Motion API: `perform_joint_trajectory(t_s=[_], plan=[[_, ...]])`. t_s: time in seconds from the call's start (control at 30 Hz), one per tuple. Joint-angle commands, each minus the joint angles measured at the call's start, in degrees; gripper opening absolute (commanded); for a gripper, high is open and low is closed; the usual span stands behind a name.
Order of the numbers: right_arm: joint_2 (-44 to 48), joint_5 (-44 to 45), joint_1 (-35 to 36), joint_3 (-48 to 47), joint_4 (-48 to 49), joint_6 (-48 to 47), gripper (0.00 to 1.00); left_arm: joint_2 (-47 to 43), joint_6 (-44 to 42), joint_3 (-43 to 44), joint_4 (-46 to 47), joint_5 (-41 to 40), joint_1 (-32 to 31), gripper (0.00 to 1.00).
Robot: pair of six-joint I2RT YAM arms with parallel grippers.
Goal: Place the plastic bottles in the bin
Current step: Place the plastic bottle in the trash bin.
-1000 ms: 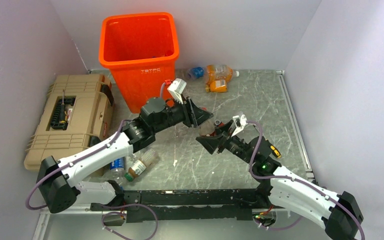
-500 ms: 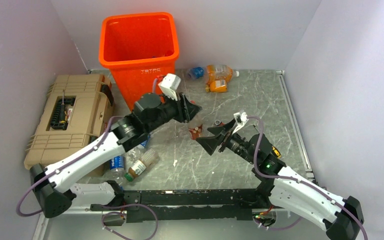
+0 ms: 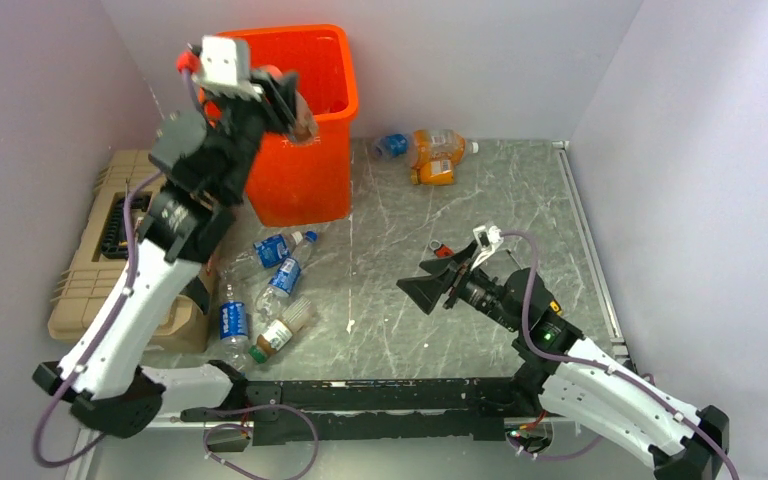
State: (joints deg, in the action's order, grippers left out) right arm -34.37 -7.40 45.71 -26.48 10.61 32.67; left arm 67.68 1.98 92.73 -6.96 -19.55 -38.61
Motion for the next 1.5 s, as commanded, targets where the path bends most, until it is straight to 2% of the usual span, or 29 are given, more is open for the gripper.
perform_joint_trajectory(t_s=[0.0, 0.1, 0.2, 0.37, 0.5, 0.53, 0.63, 0.7, 0.73, 0.8, 0.87, 1.03, 1.13, 1.27, 1.47], plan=[[1.27, 1.75, 0.07, 2.6, -0.67, 2.36, 1.0, 7.15, 4.32, 7.58, -0.26, 6.36, 12.97, 0.0], [3.66, 2.35, -0.01, 4.61, -0.38, 2.69, 0.99, 11.81, 8.36, 9.98, 3.61, 7.97, 20.69, 0.0], [6.18, 2.94, 0.0, 6.19, -0.96, 2.84, 0.99, 16.83, 12.01, 11.87, 5.6, 8.51, 25.41, 0.0], [9.0, 4.71, 0.04, 7.32, -4.5, 2.66, 0.98, 24.74, 8.18, 12.47, 5.56, 2.36, 26.48, 0.0], [9.96, 6.29, 0.01, 8.63, -5.64, 2.67, 0.98, 26.38, 7.04, 10.72, 6.52, 2.84, 26.48, 0.0], [10.06, 6.57, -0.01, 8.88, -5.61, 2.7, 0.98, 26.56, 7.09, 10.02, 7.69, 3.39, 26.48, 0.04], [10.06, 7.21, -0.01, 9.37, -5.43, 2.67, 0.98, 26.86, 7.08, 7.64, 8.66, 4.58, 26.48, 0.3], [9.97, 8.57, -0.01, 9.36, -5.49, 2.73, 0.97, 27.14, 7.25, 6.75, 8.41, 5.52, 26.48, 0.39], [9.82, 8.84, 0.02, 9.41, -5.51, 2.67, 0.97, 27.44, 7.61, 6.77, 7.75, 5.65, 26.49, 0.48], [9.56, 8.98, -0.01, 9.27, -5.91, 2.55, 0.97, 27.7, 8.82, 7.82, 5.16, 5.52, 26.48, 0.76], [9.31, 9.07, 0.05, 9.02, -6.62, 2.3, 0.97, 27.07, 10.13, 9.13, 3.3, 5.3, 26.48, 0.97], [9.18, 10.62, -0.01, 7.81, -8.3, 1.39, 0.97, 21.03, 11.2, 9.75, 8.01, 7.06, 25.79, 1.0], [8.87, 12.98, 0.02, 6.69, -9.37, 1.33, 0.99, 17.3, 11.03, 12.4, 6.32, 8.68, 23.5, 0.99], [7.56, 17.06, 0.01, 5.29, -10.25, 2.55, 0.99, 10.54, 9.81, 10.54, 0.56, 11.96, 18.06, 0.99], [4.53, 19.2, 0.04, 3.71, -10.2, 5.03, 1.0, -1.09, 13.63, -0.4, -15.84, 18.82, 13.02, 0.99]])
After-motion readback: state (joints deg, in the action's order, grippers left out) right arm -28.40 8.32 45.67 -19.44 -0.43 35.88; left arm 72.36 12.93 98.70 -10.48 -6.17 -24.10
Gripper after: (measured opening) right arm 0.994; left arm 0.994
